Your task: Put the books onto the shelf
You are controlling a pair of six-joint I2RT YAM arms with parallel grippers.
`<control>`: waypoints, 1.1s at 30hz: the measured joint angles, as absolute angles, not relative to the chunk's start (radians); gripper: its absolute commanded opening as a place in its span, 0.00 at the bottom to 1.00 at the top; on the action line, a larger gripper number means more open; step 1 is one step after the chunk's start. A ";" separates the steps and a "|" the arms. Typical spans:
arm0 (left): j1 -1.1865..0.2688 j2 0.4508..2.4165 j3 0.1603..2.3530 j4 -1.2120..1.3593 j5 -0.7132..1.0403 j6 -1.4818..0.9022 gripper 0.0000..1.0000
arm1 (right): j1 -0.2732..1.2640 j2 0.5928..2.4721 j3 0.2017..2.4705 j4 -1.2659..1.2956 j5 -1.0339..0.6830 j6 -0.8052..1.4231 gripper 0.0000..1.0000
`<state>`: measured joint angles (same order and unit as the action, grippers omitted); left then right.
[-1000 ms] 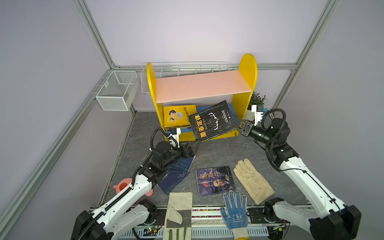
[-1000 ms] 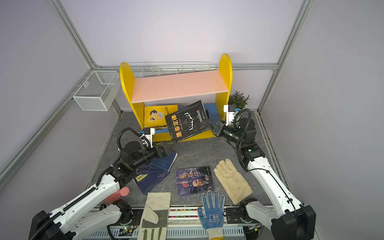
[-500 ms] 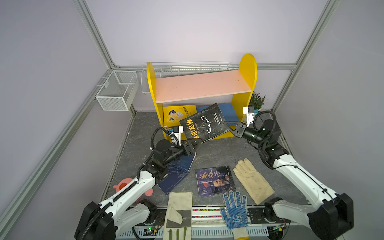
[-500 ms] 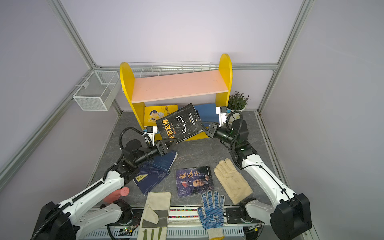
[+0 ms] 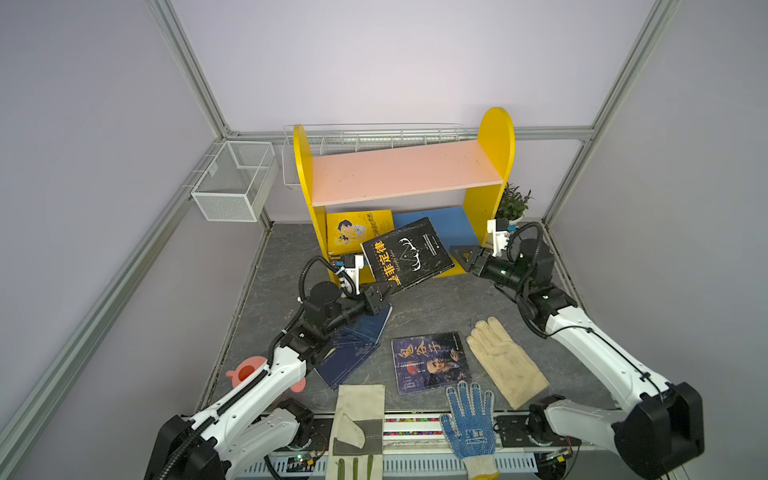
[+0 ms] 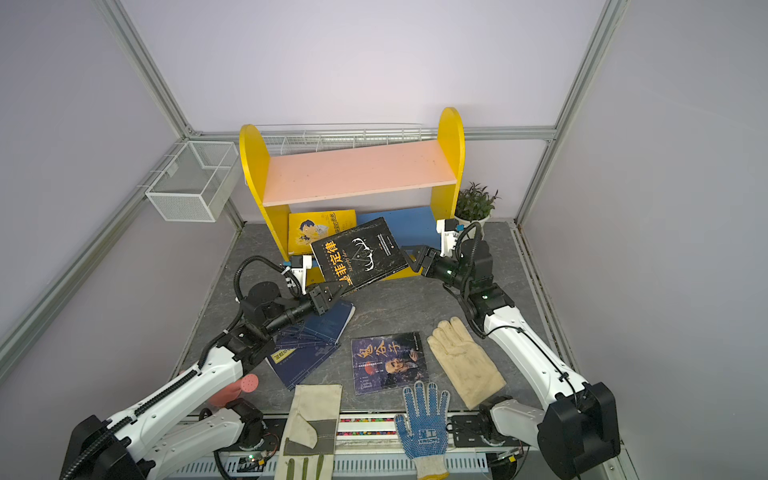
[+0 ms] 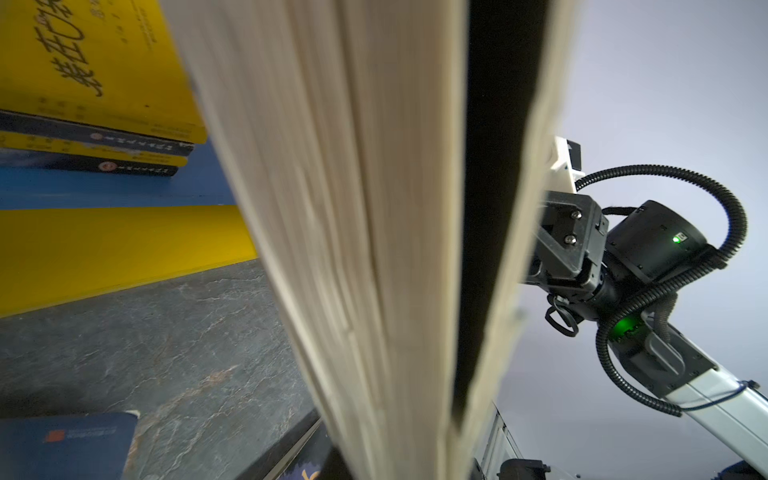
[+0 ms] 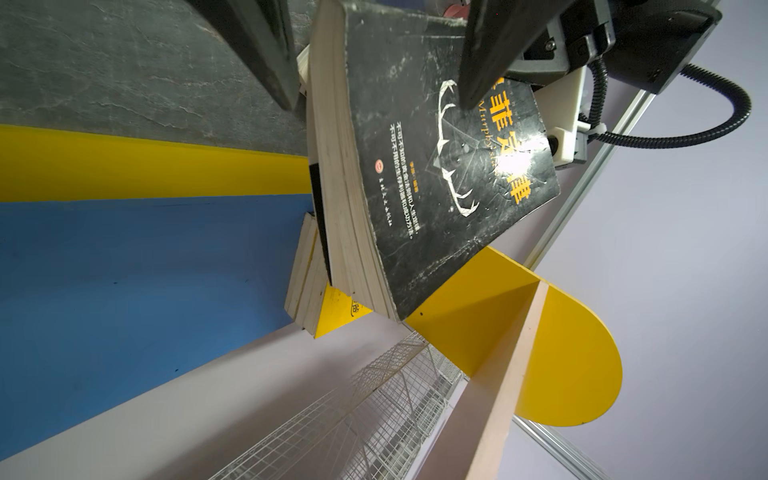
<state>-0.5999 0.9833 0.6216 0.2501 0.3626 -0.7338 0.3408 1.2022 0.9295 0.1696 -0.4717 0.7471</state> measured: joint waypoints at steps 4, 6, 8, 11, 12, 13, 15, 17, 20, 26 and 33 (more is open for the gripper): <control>-0.600 0.966 0.618 0.235 0.354 -0.723 0.00 | 0.327 1.208 0.929 0.138 -0.521 0.721 0.68; -0.600 0.959 0.618 0.234 0.352 -0.721 0.00 | 0.327 1.224 0.930 0.138 -0.560 0.717 0.68; -0.600 0.957 0.618 0.234 0.352 -0.721 0.00 | 0.329 1.249 0.930 0.140 -0.598 0.717 0.67; -0.600 0.957 0.617 0.234 0.352 -0.721 0.00 | 0.338 1.284 0.930 0.144 -0.632 0.717 0.62; -0.600 0.957 0.617 0.234 0.352 -0.721 0.00 | 0.342 1.293 0.930 0.149 -0.640 0.716 0.60; -0.600 0.957 0.617 0.234 0.352 -0.721 0.00 | 0.345 1.301 0.930 0.155 -0.649 0.717 0.58; -0.600 0.957 0.615 0.234 0.353 -0.721 0.00 | 0.353 1.316 0.930 0.175 -0.663 0.725 0.52; -0.600 0.957 0.611 0.234 0.354 -0.721 0.00 | 0.356 1.327 0.930 0.201 -0.673 0.734 0.46; -0.599 0.957 0.602 0.241 0.353 -0.722 0.00 | 0.357 1.340 0.930 0.235 -0.678 0.753 0.33; -0.592 0.958 0.592 0.258 0.352 -0.727 0.00 | 0.357 1.363 0.930 0.300 -0.680 0.794 0.14; -0.588 0.977 0.589 0.289 0.355 -0.741 0.17 | 0.357 1.361 0.926 0.344 -0.668 0.838 0.06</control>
